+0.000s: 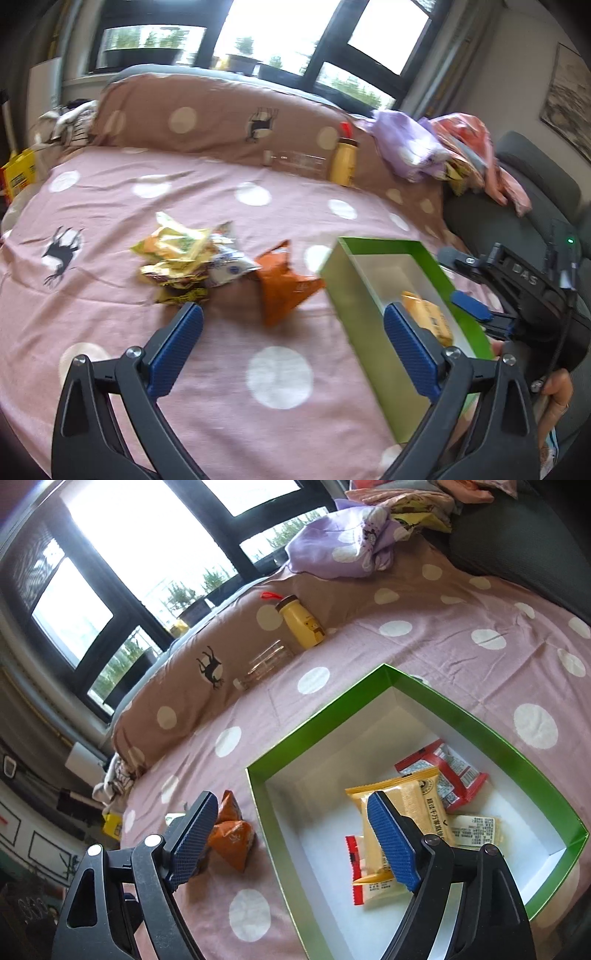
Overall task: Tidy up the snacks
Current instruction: 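Open the right tool to drop the bread packet into the box, then move the right tool to the orange triangular pastry bag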
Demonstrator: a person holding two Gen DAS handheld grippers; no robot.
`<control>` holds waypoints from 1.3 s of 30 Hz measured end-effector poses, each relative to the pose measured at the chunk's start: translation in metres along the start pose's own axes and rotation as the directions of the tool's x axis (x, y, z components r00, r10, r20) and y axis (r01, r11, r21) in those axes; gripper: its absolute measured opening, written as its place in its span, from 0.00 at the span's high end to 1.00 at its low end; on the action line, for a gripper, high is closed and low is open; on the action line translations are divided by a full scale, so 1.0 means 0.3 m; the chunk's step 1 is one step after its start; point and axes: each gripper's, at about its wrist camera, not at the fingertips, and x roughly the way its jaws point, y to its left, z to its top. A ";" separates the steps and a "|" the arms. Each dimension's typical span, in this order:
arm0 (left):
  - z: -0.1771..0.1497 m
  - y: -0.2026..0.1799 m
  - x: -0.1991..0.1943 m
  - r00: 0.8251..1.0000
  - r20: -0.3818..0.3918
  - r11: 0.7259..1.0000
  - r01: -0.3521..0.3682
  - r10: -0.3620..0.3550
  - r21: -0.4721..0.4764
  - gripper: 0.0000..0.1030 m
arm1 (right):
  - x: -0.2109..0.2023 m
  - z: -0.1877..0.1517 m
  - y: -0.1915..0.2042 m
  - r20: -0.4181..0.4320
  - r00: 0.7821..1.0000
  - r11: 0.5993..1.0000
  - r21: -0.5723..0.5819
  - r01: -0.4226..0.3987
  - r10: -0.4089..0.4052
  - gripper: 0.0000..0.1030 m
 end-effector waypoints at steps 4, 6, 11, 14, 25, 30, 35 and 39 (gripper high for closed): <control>-0.006 0.090 0.004 0.995 0.021 0.994 -0.099 0.100 -0.037 0.04 | 0.035 -0.029 0.056 -0.028 1.000 0.999 -0.051 -0.015 0.013 0.19; -0.006 0.125 0.007 0.991 0.011 0.989 -0.136 0.137 -0.050 0.04 | 0.058 -0.048 0.086 -0.050 0.999 0.996 -0.084 -0.012 0.008 0.19; -0.001 0.203 -0.011 0.985 0.012 0.980 -0.169 0.171 -0.102 0.04 | 0.103 -0.094 0.162 -0.077 0.997 0.988 -0.154 0.015 -0.027 0.19; -0.003 0.238 -0.023 0.984 0.008 0.975 -0.176 0.179 -0.134 0.03 | 0.122 -0.129 0.213 -0.089 0.996 0.979 -0.204 0.002 -0.021 0.19; -0.002 0.310 -0.047 0.974 -0.001 0.957 -0.223 0.227 -0.185 0.03 | 0.231 -0.250 0.336 -0.199 0.979 0.936 -0.351 -0.021 -0.052 0.19; -0.005 0.334 -0.039 0.957 -0.023 0.939 -0.290 0.291 -0.184 0.03 | 0.293 -0.292 0.344 -0.257 0.962 0.928 -0.373 -0.008 -0.095 0.19; -0.005 0.359 -0.044 0.956 -0.030 0.933 -0.291 0.291 -0.214 0.03 | 0.348 -0.317 0.344 -0.270 0.949 0.914 -0.402 0.045 -0.165 0.19; -0.007 0.361 -0.042 0.956 -0.039 0.932 -0.293 0.292 -0.215 0.03 | 0.393 -0.333 0.340 -0.289 0.937 0.911 -0.409 0.062 -0.194 0.19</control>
